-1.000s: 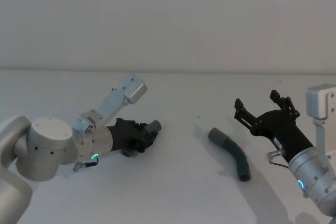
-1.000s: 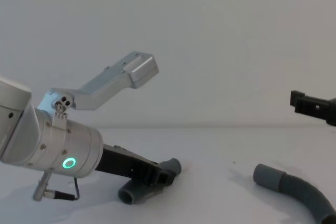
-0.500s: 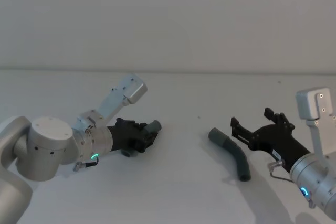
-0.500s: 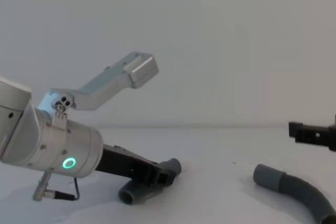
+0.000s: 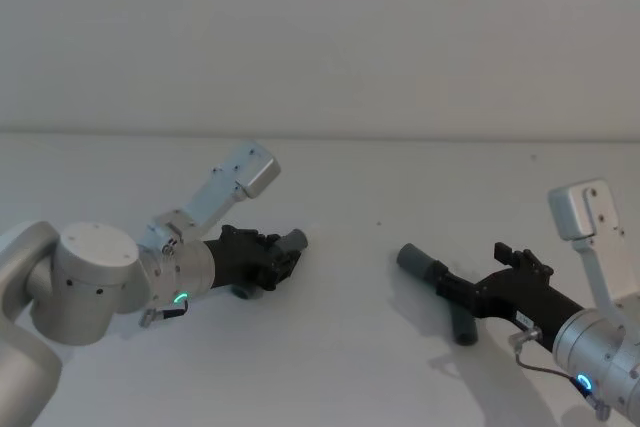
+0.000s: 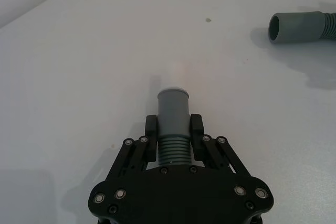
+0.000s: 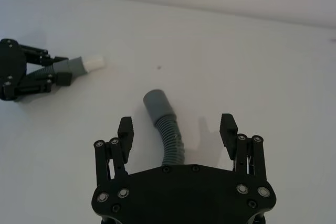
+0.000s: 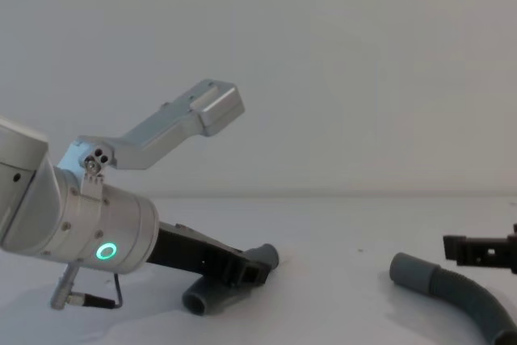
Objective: Use both hands to pick up one end of the pipe from the table, align the ends, and insert them.
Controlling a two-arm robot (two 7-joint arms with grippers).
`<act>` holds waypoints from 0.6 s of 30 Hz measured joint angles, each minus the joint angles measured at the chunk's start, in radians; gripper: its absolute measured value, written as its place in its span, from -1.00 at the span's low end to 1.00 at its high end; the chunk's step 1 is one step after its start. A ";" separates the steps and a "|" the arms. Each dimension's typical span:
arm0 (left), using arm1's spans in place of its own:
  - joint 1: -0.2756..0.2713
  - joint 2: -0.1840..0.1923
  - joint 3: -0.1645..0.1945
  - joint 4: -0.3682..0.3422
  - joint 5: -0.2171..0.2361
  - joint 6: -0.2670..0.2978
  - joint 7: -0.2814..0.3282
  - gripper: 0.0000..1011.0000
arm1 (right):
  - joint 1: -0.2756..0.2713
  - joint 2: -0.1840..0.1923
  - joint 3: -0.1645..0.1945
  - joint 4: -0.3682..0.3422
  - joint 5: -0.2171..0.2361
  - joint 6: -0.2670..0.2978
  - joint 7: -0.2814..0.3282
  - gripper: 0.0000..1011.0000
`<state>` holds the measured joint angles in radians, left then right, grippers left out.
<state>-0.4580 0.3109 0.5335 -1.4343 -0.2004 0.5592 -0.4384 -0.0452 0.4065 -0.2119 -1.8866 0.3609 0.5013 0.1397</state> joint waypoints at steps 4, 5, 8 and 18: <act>0.000 0.000 0.000 0.000 0.000 0.000 0.000 -0.31 | 0.000 -0.001 -0.003 -0.002 0.003 0.028 0.004 0.97; 0.000 0.000 0.000 0.000 0.000 0.000 0.000 -0.30 | 0.000 -0.002 -0.003 -0.002 0.003 0.034 0.004 0.97; 0.000 0.000 0.000 0.000 0.000 0.000 0.000 -0.30 | 0.002 -0.006 -0.006 -0.002 0.004 0.054 0.004 0.97; 0.000 0.000 0.000 0.000 0.000 0.000 0.000 -0.31 | 0.015 -0.023 -0.012 0.014 0.002 0.087 0.003 0.97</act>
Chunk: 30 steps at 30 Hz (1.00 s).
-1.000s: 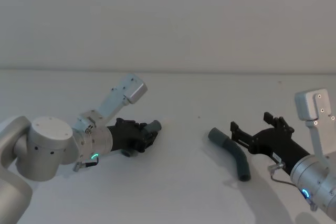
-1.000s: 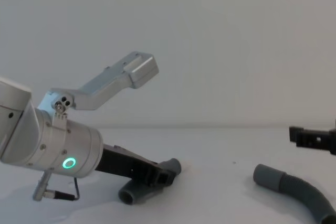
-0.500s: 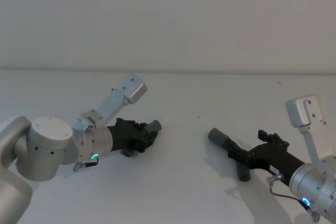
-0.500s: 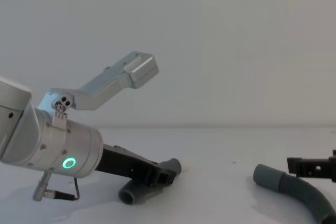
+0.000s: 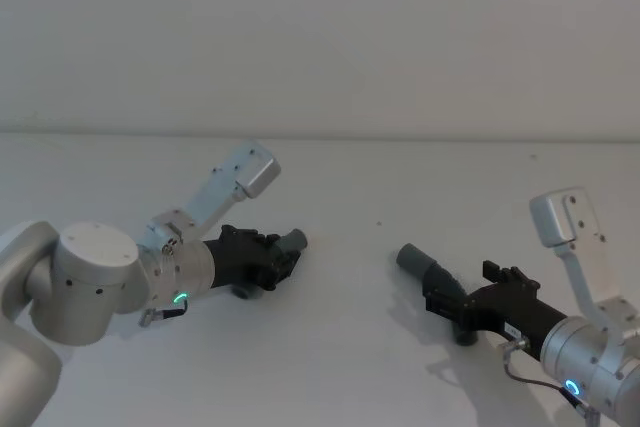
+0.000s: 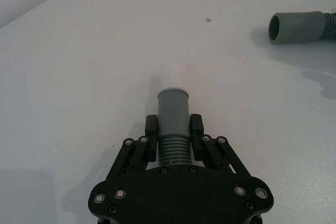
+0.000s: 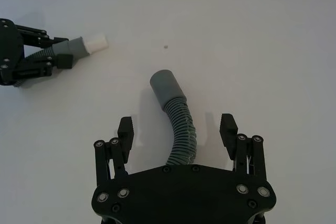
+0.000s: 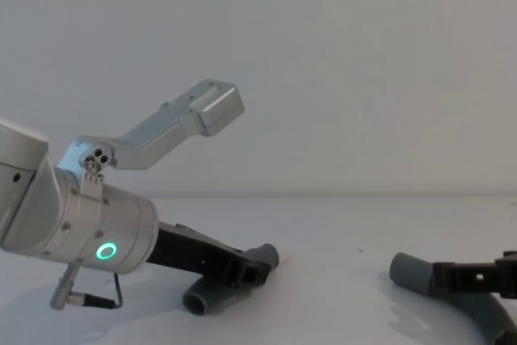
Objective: Use both hands to pick up one end of the pipe from the table, align the ends, and insert them.
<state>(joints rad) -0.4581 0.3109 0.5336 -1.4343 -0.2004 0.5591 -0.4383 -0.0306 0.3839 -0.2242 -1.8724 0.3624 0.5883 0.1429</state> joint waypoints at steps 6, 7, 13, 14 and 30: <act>0.000 0.000 0.000 0.000 0.000 0.000 0.000 -0.31 | 0.008 -0.010 -0.005 0.017 -0.007 0.008 -0.003 0.97; 0.000 0.000 0.000 0.000 0.000 0.000 0.000 -0.31 | 0.011 -0.013 -0.006 0.022 -0.010 0.010 -0.005 0.97; 0.000 0.000 0.000 0.000 0.000 0.000 0.000 -0.31 | 0.020 -0.024 -0.010 0.039 -0.019 0.015 -0.008 0.97; 0.000 0.000 0.000 0.000 0.000 0.000 0.000 -0.31 | 0.021 -0.025 -0.011 0.041 -0.019 0.016 -0.009 0.97; 0.000 0.000 0.000 0.000 0.000 0.000 0.000 -0.31 | 0.038 -0.052 -0.014 0.073 -0.037 0.027 -0.016 0.97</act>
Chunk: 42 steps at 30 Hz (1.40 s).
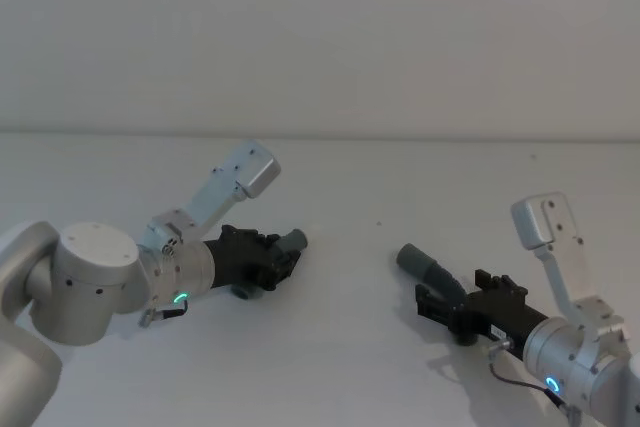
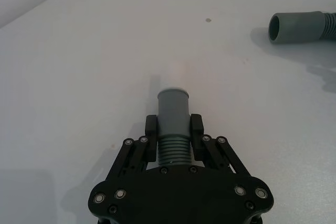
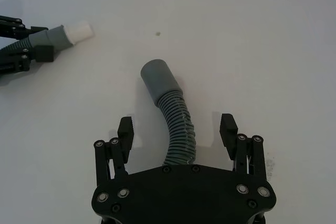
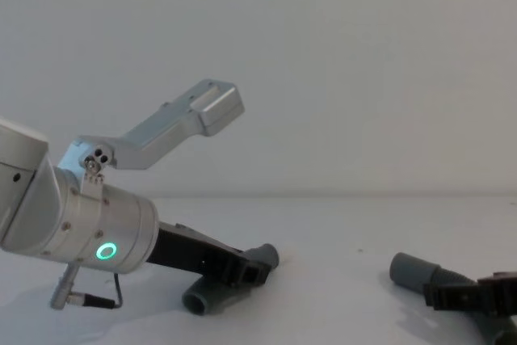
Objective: Use both hands to pick up one end of the pipe from the table, align the ends, and insert them.
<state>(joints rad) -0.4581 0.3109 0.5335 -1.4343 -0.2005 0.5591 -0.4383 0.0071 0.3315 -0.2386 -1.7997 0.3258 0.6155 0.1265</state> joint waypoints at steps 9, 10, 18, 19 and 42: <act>0.000 0.000 0.000 0.000 0.000 0.000 0.000 -0.30 | 0.005 -0.010 -0.002 0.011 -0.009 0.005 -0.001 0.97; 0.000 0.000 0.000 0.000 0.000 0.000 0.000 -0.31 | 0.006 -0.012 -0.003 0.013 -0.011 0.005 -0.002 0.97; 0.000 0.000 0.000 0.000 0.000 0.000 0.000 -0.31 | 0.011 -0.020 -0.006 0.023 -0.022 0.002 -0.003 0.97; 0.000 0.000 0.000 0.000 0.000 0.000 0.000 -0.31 | 0.011 -0.020 -0.006 0.024 -0.023 0.001 -0.002 0.97; 0.000 0.000 0.000 0.000 0.000 0.000 0.000 -0.31 | 0.013 -0.028 -0.008 0.035 -0.034 -0.017 0.007 -0.16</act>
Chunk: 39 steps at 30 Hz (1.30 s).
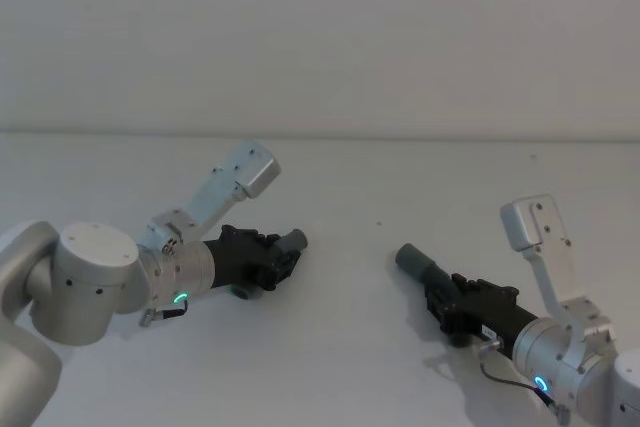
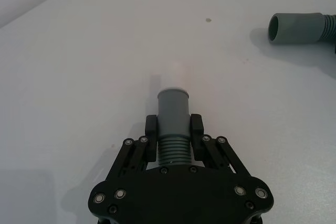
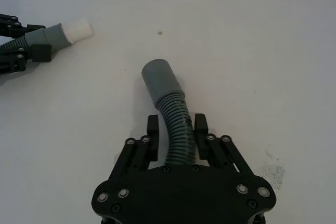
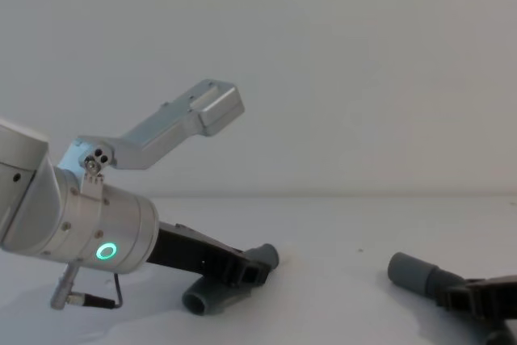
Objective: Use both hands to pick up one end of the pipe from the table, align the ends, and insert them.
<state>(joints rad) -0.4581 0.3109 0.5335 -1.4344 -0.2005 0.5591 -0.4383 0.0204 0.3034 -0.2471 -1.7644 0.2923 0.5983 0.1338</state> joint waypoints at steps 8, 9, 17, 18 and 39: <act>0.000 0.000 0.000 0.000 0.000 0.000 0.000 -0.30 | 0.000 -0.001 0.000 0.001 -0.001 -0.002 0.001 -0.60; 0.000 0.000 0.000 0.000 0.000 0.000 0.000 -0.30 | 0.000 -0.001 0.000 0.001 -0.001 -0.002 0.001 -0.66; 0.000 0.000 0.000 0.000 0.000 0.000 0.000 -0.30 | 0.000 -0.002 0.001 0.001 -0.002 -0.004 0.003 -0.74; 0.000 0.000 0.000 0.000 0.000 0.000 0.000 -0.31 | 0.000 -0.002 0.002 0.001 -0.002 -0.006 0.005 -0.74; -0.009 0.005 0.002 0.000 0.003 -0.010 -0.012 -0.31 | 0.002 0.012 0.050 -0.021 0.065 -0.162 0.117 -0.75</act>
<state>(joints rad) -0.4672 0.3157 0.5357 -1.4347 -0.1972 0.5492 -0.4507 0.0222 0.3157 -0.1970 -1.7854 0.3575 0.4366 0.2506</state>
